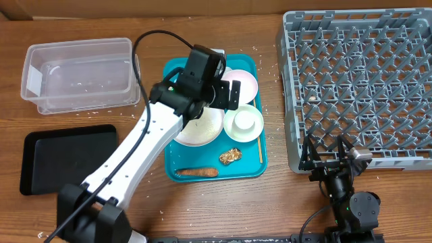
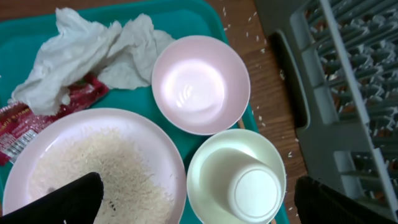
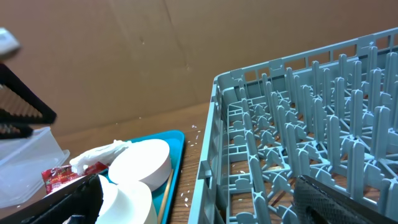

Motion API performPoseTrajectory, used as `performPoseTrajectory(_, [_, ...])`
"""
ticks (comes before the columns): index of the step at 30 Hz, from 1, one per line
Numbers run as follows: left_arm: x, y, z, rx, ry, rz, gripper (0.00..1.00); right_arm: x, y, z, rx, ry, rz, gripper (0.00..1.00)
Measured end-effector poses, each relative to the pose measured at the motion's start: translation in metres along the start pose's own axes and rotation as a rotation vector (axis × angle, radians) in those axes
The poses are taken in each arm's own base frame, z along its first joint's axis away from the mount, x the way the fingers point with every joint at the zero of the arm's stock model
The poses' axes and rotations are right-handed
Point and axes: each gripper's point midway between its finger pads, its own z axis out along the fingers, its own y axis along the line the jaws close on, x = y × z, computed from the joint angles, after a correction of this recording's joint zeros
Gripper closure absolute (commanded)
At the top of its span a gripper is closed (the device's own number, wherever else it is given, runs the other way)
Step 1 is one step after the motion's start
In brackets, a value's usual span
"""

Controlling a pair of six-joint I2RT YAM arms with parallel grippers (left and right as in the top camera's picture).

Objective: Sort waste into correct bins and load items into the dishwasher
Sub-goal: 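Move the left gripper over the teal tray toward the white tissue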

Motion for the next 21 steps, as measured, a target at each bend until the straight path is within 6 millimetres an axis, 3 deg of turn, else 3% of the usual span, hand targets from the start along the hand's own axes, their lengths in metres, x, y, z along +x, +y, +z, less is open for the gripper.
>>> performPoseTrajectory(8, [0.021,0.005,0.028,-0.014,0.096,-0.007,0.0,0.0,0.0,0.0,-0.001,0.0,0.0,0.0])
performPoseTrajectory(10, [0.02,0.009,0.033,-0.031,0.092,-0.016,0.06,0.0,0.0,0.0,0.0,0.0,0.0,0.0])
performPoseTrajectory(16, [0.018,0.037,0.047,-0.134,0.081,-0.179,0.12,0.0,0.0,0.0,0.0,0.0,0.0,0.0])
performPoseTrajectory(21, [0.026,0.049,0.074,-0.18,0.099,-0.294,0.14,0.0,0.0,0.0,0.0,0.0,0.0,0.0])
